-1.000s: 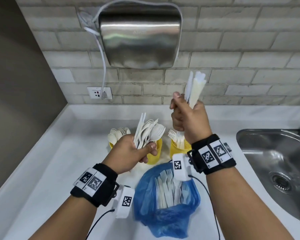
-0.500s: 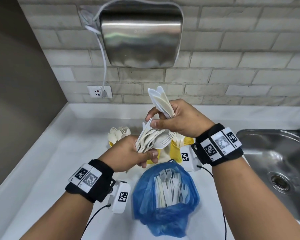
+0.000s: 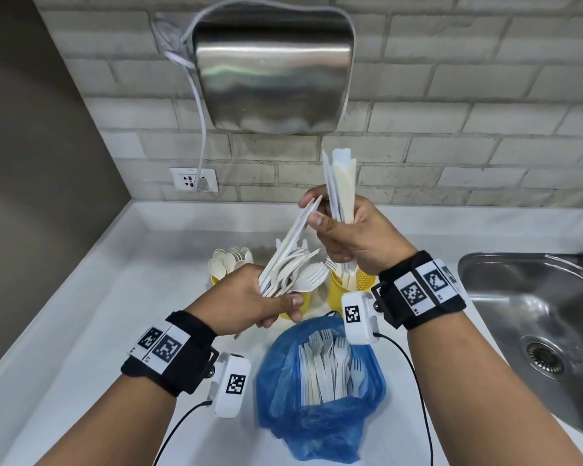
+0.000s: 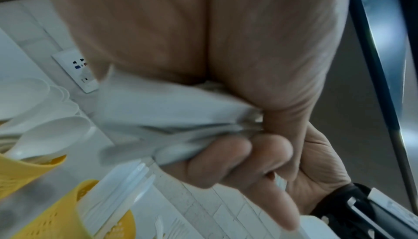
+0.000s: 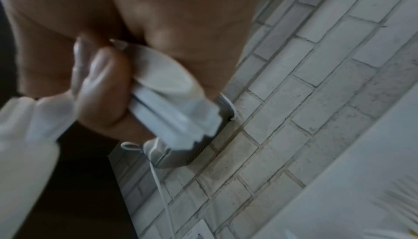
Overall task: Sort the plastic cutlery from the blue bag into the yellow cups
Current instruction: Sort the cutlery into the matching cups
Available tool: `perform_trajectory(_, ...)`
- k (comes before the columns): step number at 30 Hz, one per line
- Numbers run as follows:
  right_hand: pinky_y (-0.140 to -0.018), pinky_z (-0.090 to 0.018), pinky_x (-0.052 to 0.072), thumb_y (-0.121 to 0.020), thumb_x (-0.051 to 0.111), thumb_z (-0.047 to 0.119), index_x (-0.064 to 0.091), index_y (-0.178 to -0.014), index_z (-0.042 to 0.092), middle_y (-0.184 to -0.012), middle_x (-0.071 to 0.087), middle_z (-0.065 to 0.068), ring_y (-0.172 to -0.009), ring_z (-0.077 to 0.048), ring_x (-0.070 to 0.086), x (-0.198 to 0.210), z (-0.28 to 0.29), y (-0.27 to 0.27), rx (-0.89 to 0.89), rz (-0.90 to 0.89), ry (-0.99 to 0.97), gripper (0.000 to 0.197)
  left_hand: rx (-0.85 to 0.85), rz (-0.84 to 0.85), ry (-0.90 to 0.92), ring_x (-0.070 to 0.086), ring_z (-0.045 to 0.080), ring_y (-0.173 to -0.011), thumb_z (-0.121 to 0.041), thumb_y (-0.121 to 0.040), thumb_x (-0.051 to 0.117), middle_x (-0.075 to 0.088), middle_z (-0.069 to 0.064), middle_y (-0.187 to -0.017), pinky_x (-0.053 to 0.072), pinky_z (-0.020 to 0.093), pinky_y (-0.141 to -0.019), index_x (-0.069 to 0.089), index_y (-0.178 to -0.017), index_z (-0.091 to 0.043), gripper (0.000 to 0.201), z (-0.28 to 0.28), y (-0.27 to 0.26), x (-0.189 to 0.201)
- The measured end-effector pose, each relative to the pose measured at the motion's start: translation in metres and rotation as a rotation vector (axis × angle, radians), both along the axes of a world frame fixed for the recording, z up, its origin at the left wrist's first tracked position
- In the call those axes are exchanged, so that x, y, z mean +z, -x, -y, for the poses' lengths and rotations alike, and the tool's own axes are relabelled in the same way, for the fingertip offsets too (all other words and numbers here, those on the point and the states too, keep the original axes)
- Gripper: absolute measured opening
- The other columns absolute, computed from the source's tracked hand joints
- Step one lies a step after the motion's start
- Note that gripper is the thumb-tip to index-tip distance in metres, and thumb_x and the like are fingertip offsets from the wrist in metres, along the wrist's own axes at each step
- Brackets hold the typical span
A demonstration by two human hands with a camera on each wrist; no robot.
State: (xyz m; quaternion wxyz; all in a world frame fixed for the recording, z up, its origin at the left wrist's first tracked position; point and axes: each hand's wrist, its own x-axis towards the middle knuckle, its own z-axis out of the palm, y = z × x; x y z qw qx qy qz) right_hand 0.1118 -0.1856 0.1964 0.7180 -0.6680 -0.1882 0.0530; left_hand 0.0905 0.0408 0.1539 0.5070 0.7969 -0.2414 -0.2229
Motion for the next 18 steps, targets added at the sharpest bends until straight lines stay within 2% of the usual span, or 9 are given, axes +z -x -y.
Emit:
perform_trajectory(2,-0.041,-0.020,0.025,-0.085,0.072,0.027,0.062,-0.109,-0.006,-0.060,0.045,0.003,-0.044,-0.011,0.029,0.001,-0.005,0.003,0.011,-0.017,0.067,0.041,-0.023,-0.030,0.021,0.046,0.027,-0.058,-0.036,-0.096,0.072,0.079,0.010,-0.090,0.044,0.059,-0.051,0.070,-0.094,-0.012,0.025,0.002,0.000,0.000)
perform_trajectory(4,-0.042,-0.022,0.024,-0.081,0.075,0.031,0.057,-0.099,-0.019,-0.058,0.043,-0.001,-0.045,-0.013,0.030,-0.001,-0.006,0.003,-0.024,-0.020,0.053,0.056,-0.034,-0.047,0.032,0.044,0.027,-0.057,-0.037,-0.095,0.073,0.078,0.012,-0.089,0.042,0.057,-0.052,0.070,-0.095,-0.010,0.027,0.003,0.000,0.001)
perform_trajectory(7,-0.041,-0.023,0.025,-0.087,0.070,0.026,0.061,-0.093,-0.014,-0.056,0.048,-0.003,-0.044,-0.013,0.033,-0.006,-0.006,0.003,-0.050,-0.007,-0.010,0.041,-0.042,-0.059,0.046,0.045,0.025,-0.056,-0.032,-0.096,0.073,0.078,0.012,-0.089,0.040,0.049,-0.058,0.069,-0.094,-0.008,0.024,0.004,0.000,-0.001)
perform_trajectory(10,-0.045,-0.016,0.037,-0.094,0.065,0.013,0.063,-0.104,-0.021,-0.084,0.063,-0.036,-0.050,-0.010,0.054,-0.005,-0.011,0.007,-0.018,0.030,0.057,0.035,-0.058,-0.057,0.046,0.046,0.025,-0.055,-0.029,-0.097,0.072,0.078,0.013,-0.088,0.042,0.046,-0.057,0.070,-0.091,-0.011,0.019,0.006,0.001,-0.001)
perform_trajectory(11,-0.048,-0.013,0.041,-0.095,0.064,0.010,0.063,-0.103,-0.023,-0.091,0.065,-0.038,-0.053,-0.007,0.059,-0.004,-0.012,0.009,-0.007,0.040,0.069,0.034,-0.059,-0.052,0.047,0.047,0.024,-0.055,-0.027,-0.097,0.071,0.078,0.013,-0.088,0.042,0.043,-0.054,0.069,-0.090,-0.012,0.017,0.007,0.000,-0.001)
perform_trajectory(13,-0.047,-0.019,0.041,-0.093,0.066,0.018,0.065,-0.090,-0.015,-0.077,0.067,-0.024,-0.050,-0.010,0.056,-0.005,-0.013,0.006,-0.025,0.043,0.068,0.034,-0.045,-0.040,0.055,0.049,0.021,-0.054,-0.025,-0.097,0.071,0.078,0.011,-0.088,0.045,0.031,-0.049,0.069,-0.090,-0.012,0.015,0.009,0.000,0.000)
perform_trajectory(15,-0.042,-0.023,0.032,-0.096,0.067,0.025,0.064,-0.080,0.008,-0.061,0.053,-0.015,-0.041,-0.013,0.040,-0.008,-0.012,0.003,-0.095,0.028,0.002,0.024,-0.044,-0.026,0.063,0.050,0.018,-0.053,-0.023,-0.097,0.071,0.079,0.009,-0.087,0.046,0.025,-0.049,0.070,-0.088,-0.013,0.014,0.010,0.001,-0.001)
perform_trajectory(16,-0.041,-0.022,0.029,-0.097,0.066,0.026,0.061,-0.080,0.013,-0.066,0.051,-0.019,-0.040,-0.013,0.035,-0.010,-0.012,0.001,-0.132,0.013,-0.066,0.022,-0.044,-0.024,0.056,0.050,0.018,-0.054,-0.023,-0.097,0.070,0.079,0.009,-0.088,0.046,0.025,-0.051,0.071,-0.088,-0.012,0.014,0.011,0.001,-0.001)
perform_trajectory(18,-0.040,-0.021,0.030,-0.102,0.058,0.024,0.059,-0.090,0.011,-0.093,0.062,-0.031,-0.044,-0.015,0.037,-0.008,-0.011,0.000,-0.179,-0.018,-0.247,0.017,-0.029,-0.027,0.039,0.050,0.017,-0.053,-0.024,-0.098,0.069,0.079,0.008,-0.088,0.044,0.029,-0.055,0.071,-0.092,-0.007,0.018,0.011,0.003,-0.002)
